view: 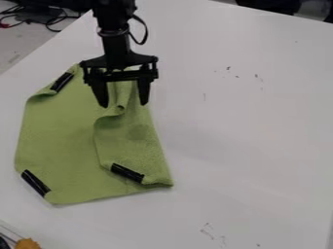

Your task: Unfold the cloth from left to right

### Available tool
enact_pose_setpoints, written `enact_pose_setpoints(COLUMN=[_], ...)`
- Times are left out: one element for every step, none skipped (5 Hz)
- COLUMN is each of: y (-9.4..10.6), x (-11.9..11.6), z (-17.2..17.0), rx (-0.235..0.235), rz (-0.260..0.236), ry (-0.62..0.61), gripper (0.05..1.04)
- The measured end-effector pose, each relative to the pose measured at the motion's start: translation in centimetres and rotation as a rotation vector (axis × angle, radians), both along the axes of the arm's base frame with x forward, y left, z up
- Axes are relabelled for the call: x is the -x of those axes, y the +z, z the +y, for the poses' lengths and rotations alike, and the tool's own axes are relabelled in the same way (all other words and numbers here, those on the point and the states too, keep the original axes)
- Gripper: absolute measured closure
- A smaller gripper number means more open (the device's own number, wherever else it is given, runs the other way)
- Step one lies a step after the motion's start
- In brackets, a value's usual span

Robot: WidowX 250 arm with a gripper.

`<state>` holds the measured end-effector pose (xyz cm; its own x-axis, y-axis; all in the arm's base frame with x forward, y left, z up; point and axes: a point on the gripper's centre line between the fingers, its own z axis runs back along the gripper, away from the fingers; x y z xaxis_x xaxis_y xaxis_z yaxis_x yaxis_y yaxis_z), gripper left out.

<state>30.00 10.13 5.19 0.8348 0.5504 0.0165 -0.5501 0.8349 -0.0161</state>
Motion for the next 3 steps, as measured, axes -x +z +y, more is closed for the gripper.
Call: enact_pose_setpoints(y=[-1.3,-2.0,-3.3], x=[-0.8,-1.0,-1.1], z=[1.2,1.4,1.1], rx=[-0.007,-0.003,0.03], rz=[0.012,0.018,0.041], ry=[-0.028,-0.062,-0.084], gripper=[0.083,0.133,0.419])
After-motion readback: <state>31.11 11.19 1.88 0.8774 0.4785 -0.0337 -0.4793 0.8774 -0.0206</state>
